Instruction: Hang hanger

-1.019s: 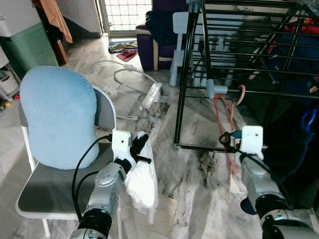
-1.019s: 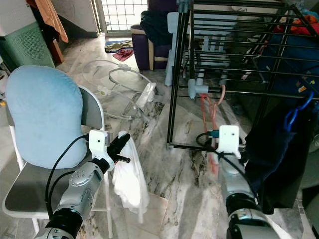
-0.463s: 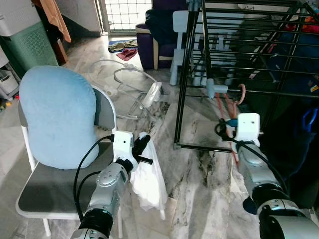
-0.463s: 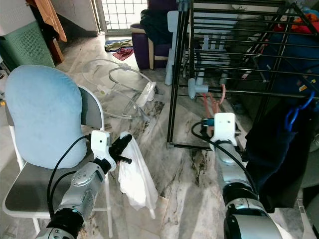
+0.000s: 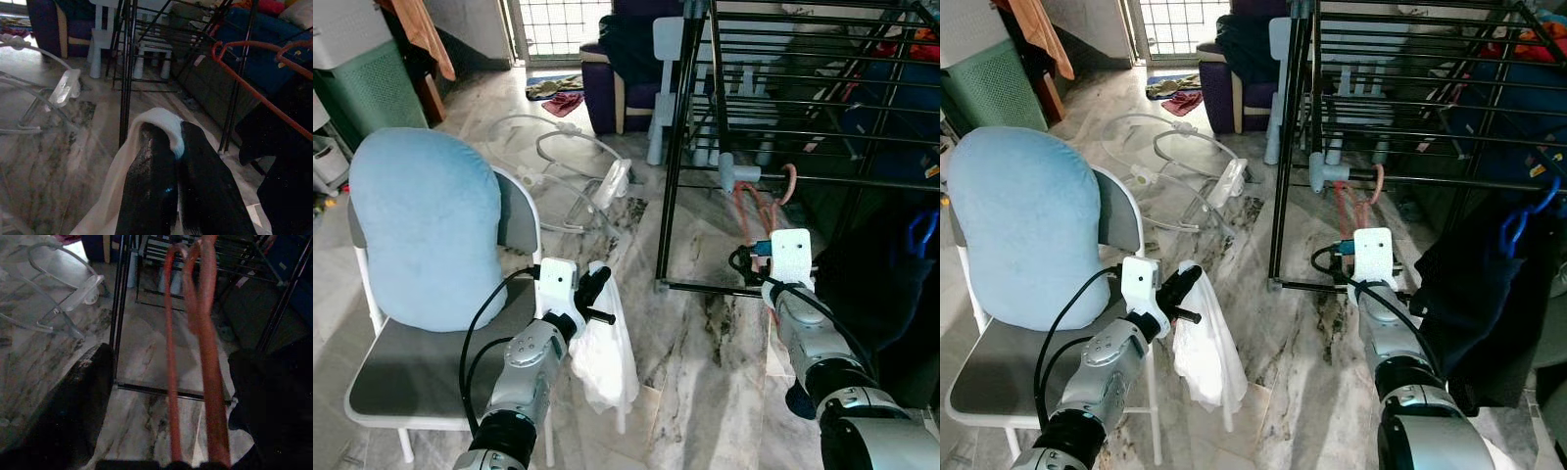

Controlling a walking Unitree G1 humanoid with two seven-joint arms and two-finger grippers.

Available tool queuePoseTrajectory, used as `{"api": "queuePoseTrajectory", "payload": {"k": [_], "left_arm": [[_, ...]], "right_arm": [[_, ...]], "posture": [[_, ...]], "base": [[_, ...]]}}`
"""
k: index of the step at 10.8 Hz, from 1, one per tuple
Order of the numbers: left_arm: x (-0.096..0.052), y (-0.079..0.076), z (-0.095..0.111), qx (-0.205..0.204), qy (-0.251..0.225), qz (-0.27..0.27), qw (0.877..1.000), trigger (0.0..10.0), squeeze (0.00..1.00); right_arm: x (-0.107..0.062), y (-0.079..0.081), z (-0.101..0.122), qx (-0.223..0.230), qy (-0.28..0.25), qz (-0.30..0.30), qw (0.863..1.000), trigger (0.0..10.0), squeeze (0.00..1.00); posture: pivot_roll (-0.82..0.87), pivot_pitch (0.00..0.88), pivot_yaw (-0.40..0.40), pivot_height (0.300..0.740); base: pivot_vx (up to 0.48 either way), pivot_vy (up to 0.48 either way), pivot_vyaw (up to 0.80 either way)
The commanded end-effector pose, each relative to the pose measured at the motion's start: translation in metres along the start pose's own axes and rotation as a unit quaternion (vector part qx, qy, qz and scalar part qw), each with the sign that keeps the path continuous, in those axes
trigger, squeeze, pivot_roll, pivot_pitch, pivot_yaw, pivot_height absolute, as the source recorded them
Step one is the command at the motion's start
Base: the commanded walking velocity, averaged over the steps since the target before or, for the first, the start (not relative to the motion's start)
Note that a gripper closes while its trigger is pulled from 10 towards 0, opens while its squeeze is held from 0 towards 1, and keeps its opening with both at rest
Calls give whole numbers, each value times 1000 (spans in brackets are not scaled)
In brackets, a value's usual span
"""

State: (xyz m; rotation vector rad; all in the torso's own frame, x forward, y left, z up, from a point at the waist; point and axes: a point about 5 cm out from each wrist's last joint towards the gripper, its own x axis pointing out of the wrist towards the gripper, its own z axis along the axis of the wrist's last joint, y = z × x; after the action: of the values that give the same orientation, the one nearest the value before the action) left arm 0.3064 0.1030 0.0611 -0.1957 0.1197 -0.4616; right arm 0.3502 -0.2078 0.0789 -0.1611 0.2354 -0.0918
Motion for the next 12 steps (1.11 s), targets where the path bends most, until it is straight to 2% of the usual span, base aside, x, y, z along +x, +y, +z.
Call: {"api": "queuePoseTrajectory", "payload": {"k": [1, 4, 5, 7, 9, 12], "left_arm": [[2, -2, 5, 9, -8, -6, 1000, 10000, 0], [2, -4, 4, 7, -5, -7, 1000, 10000, 0], [2, -5, 3, 7, -3, -8, 1000, 10000, 0], [3, -5, 2, 6, -1, -9, 1000, 10000, 0], [3, -5, 2, 8, 4, -12, 1000, 10000, 0], [3, -5, 0, 11, 9, -11, 1000, 10000, 0]], "right_arm": [[3, 2, 5, 6, 3, -1, 1000, 0, 0], [2, 0, -1, 19, 21, -12, 1000, 0, 0], [2, -2, -3, 18, 28, -18, 999, 1373, 0], [1, -2, -6, 21, 31, -21, 999, 1137, 0], [0, -2, -7, 21, 34, -21, 999, 431, 0], [0, -3, -8, 21, 36, -23, 999, 314, 0]], "posture": [[-78, 34, 4, 740], [-80, 34, 0, 740], [-83, 34, 0, 740], [-83, 34, 0, 740], [-85, 35, 3, 740], [-82, 35, 3, 740]], "base": [[0, 0, 0], [0, 0, 0], [0, 0, 0], [0, 0, 0], [0, 0, 0], [0, 0, 0]]}}
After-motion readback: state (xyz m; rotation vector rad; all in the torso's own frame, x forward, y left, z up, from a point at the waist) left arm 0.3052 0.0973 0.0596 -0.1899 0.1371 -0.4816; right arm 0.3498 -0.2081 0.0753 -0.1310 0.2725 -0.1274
